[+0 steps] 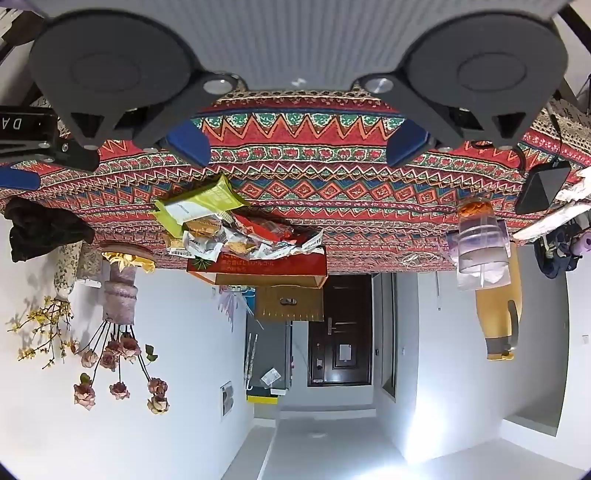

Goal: Organize snacks

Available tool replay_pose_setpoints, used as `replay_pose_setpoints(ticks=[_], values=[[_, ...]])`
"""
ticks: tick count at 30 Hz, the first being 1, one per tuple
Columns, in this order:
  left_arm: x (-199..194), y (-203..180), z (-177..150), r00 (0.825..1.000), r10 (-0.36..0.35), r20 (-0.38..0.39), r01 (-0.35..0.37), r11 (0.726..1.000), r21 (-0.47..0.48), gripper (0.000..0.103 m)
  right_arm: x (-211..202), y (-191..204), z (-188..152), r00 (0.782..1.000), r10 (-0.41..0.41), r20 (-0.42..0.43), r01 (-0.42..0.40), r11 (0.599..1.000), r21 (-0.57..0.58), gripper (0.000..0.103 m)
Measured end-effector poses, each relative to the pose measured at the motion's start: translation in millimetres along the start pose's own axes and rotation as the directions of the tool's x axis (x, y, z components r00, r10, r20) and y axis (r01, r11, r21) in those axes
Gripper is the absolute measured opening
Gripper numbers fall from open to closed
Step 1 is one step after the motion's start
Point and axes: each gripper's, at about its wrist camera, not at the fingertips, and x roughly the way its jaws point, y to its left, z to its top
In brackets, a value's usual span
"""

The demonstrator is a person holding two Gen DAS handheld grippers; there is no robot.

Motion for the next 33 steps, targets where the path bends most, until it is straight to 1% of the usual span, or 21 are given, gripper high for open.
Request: replay_pose_setpoints(ticks=[1,5,6,8,9,10,17,18,24,33], values=[[-2.6,-0.4,-1.1,0.999,-0.006,0.034,0.005,1.000,0.005,0.103,1.4,0.3,-0.1,1.000,-0.001,-0.004,0.001,1.000,0.000,0.103],[-3.6,-2.0,-0.8,1.000,-0.003,0.027,0.003,1.000,0.004,0.103,3.4,6.6,2.0,1.000,-0.016,0.000,0.016,1.000,-0.007,0.103],[-4.6,-2.4,-1.0,1.000,-0.005,0.026,0.005,1.000,0.004,0.103,-1.2,4.6,1.7,1.000,-0.010,0.019,0.010,1.000,0.001,0.103],[-5.7,-3.4,-1.3,1.000,-0.009,0.020,0.009,1.000,0.006,0.103,-2.0,-0.2,0.7,1.000,-0.002,0.014,0.002,1.000,0.020,0.103],[-9.7,-0.1,4.8,1.000,-0.012,0.027,0.012,1.000,0.001,0.103,-3.0,0.0,0.6,1.000,-0.004,0.014,0.004,1.000,0.023,0.103],[-4.2,-1.4,1.3,1.000,-0.010,0.020,0.010,1.000,0.005,0.103,2.3,-2.8,1.8,1.000,-0.002,0.000,0.002,1.000,0.029,0.103],[-4.0,3.0,-1.7,1.000,0.000,0.022,0.000,1.000,-0.002,0.103,3.5,-1.6,0.9,1.000,-0.006,-0.003,0.006,1.000,0.024,0.103],[-0.5,-0.8,-2.5,1.000,0.001,0.020,-0.001,1.000,0.000,0.103,3.6,-1.3,0.6,1.000,-0.007,-0.006,0.007,1.000,0.023,0.103],[-5.3,1.5,0.5,1.000,0.008,0.026,-0.008,1.000,0.003,0.103,3.8,0.1,-0.2,1.000,-0.008,-0.016,0.008,1.000,0.024,0.103],[-6.2,-1.4,0.7,1.000,0.004,0.024,-0.004,1.000,0.016,0.103,7.4,-1.2,0.7,0.998,-0.041,-0.044,0.042,0.999,0.022,0.103]])
